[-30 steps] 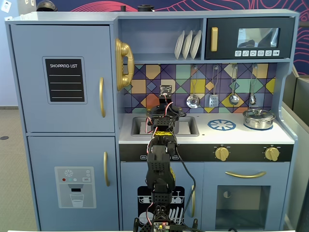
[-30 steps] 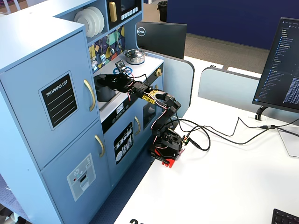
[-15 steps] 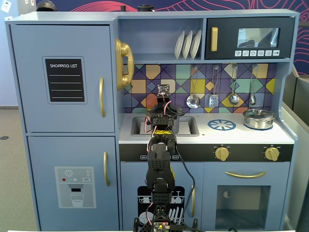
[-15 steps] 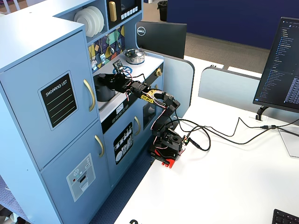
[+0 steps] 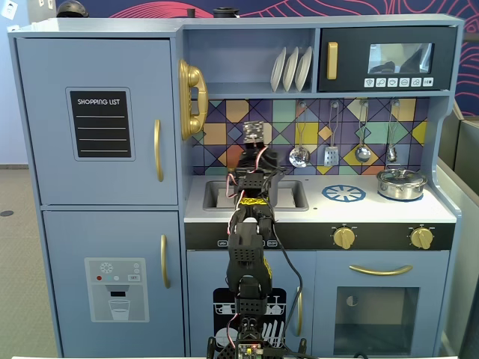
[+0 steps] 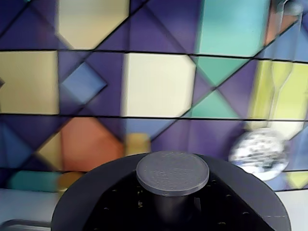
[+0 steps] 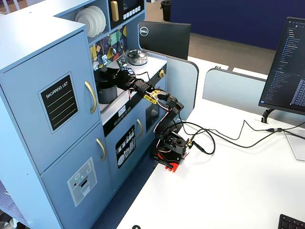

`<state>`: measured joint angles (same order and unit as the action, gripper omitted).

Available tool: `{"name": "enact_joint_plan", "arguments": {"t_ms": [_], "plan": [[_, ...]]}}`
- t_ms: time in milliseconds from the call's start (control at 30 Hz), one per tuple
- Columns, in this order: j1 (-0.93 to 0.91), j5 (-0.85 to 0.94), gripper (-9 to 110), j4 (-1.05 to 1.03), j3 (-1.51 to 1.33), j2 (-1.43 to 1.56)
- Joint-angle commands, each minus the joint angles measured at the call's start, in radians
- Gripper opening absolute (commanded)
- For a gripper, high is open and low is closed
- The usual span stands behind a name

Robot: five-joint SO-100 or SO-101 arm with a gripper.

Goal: Take off the lid from the gray recipient and place it on the counter

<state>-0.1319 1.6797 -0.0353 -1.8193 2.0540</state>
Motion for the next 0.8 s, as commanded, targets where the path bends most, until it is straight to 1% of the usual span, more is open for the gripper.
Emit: {"name": "enact_joint_plan", "arguments": {"t_ms": [0, 133, 267, 500, 767], "plan": [[-0.126, -0.005, 0, 0.009, 0.074, 0.066], [-0.278, -0.032, 0, -0.005, 0.063, 0.069], [-0.374, -0.043, 0, 0.003, 0.020, 0.061], [-0.420, -0.029, 0, 0.130, -0.094, -0.008], [-0.459, -0.031, 0, 0.259, -0.110, -0.158]]}}
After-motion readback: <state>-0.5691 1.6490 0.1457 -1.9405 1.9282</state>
